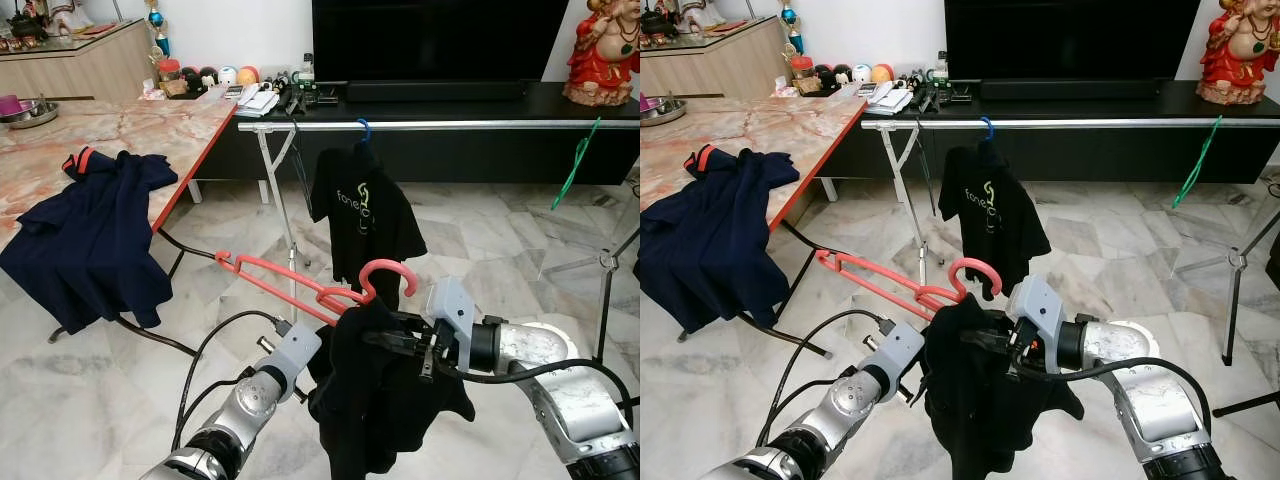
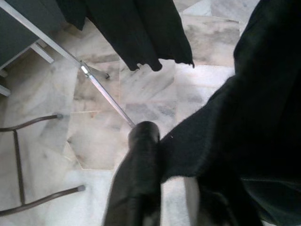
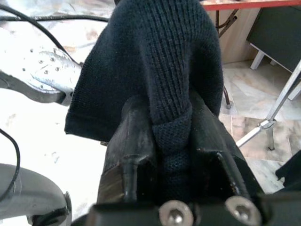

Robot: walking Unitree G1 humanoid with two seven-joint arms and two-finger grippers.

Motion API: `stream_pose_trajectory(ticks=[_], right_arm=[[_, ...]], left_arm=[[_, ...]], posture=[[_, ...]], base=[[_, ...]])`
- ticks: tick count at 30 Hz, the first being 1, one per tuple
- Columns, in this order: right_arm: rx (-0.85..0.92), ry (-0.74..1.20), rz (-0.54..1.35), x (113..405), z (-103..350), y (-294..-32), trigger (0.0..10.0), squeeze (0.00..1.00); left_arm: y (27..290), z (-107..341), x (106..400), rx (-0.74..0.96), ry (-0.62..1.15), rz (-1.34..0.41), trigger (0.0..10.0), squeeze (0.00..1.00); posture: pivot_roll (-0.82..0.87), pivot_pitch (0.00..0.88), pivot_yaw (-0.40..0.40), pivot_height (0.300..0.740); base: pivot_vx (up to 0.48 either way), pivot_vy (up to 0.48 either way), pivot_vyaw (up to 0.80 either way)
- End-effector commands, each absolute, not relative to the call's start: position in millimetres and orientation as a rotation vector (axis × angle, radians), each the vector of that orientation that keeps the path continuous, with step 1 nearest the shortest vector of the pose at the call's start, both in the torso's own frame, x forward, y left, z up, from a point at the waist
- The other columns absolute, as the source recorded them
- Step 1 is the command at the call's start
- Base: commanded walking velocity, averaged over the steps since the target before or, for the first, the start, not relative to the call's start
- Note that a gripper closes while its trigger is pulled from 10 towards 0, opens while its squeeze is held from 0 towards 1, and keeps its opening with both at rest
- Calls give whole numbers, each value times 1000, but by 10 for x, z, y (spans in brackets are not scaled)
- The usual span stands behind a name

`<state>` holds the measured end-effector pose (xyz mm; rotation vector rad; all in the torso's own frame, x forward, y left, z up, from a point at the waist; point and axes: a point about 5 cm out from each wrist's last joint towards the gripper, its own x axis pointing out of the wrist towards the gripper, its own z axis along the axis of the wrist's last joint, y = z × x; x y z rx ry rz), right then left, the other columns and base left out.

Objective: Hang hanger

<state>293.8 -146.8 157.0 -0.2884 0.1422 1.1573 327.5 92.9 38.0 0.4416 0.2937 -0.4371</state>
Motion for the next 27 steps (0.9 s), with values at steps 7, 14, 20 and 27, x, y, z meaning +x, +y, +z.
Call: stream_pose_trajectory(ticks=[7,14,20,27], right_arm=[[-325,132,1149,2940,1563,-1475,0,0],[-321,133,1137,2949,1556,-1490,0,0],[-295,113,1125,2954,1569,-1556,0,0],[-25,-23,1246,2758,1771,-1722,0,0]], left_arm=[[1049,283,3231,347,369,-373,0,0],[1091,279,3235,309,381,-349,0,0],[1139,241,3217,282,417,-334,0,0],[1234,185,3175,284,442,-316,0,0]], posture=[[-89,14,32,740],[-89,12,33,740],[-91,19,29,740],[-90,28,22,740]], base=[[0,0,0],[0,0,0],[0,0,0],[0,0,0]])
